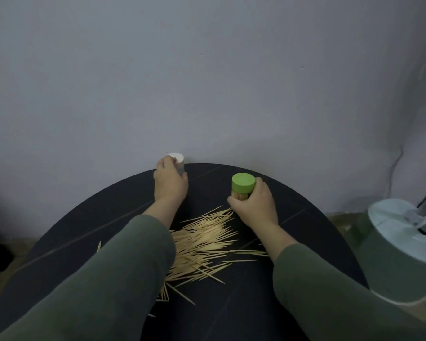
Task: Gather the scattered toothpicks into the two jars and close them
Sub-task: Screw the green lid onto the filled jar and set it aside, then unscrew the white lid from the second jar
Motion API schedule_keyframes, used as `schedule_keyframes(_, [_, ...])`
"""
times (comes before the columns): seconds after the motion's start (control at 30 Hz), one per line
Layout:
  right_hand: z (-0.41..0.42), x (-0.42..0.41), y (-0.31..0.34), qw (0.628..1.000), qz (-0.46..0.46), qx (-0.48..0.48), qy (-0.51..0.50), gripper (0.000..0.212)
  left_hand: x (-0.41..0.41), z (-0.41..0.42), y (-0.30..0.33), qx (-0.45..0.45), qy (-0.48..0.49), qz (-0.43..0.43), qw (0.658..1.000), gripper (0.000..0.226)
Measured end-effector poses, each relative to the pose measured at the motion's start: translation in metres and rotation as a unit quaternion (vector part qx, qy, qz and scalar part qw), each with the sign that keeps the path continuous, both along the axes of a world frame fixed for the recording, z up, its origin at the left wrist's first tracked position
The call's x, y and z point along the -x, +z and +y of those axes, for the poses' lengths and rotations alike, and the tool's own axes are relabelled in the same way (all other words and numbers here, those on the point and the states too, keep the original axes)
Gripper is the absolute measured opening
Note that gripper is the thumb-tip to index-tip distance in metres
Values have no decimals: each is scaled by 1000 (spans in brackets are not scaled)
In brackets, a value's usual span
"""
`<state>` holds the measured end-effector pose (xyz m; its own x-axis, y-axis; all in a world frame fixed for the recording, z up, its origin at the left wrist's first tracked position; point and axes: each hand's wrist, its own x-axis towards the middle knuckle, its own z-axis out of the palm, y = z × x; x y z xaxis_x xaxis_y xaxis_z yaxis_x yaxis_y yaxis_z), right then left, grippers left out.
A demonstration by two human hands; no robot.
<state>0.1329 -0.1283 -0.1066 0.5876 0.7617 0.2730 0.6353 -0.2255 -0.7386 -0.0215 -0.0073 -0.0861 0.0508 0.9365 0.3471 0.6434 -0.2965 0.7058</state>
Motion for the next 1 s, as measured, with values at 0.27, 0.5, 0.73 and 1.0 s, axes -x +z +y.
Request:
schedule_keyframes(0.27, [-12, -3, -3, 996, -74, -48, -6, 82, 4, -4, 12, -1, -9, -28, 1000, 31])
schedule_keyframes(0.5, [-24, 21, 40, 969, -180, -163, 54, 61, 13, -75, 37, -65, -157, 4, 985, 49])
schedule_keyframes(0.73, [-46, 48, 68, 970, -121, -24, 208, 39, 31, -138, 42, -94, -234, 19, 967, 63])
schedule_keyframes(1.0, [-73, 36, 82, 949, -101, -11, 298, 34, 41, -176, 44, 4, -266, -44, 963, 31])
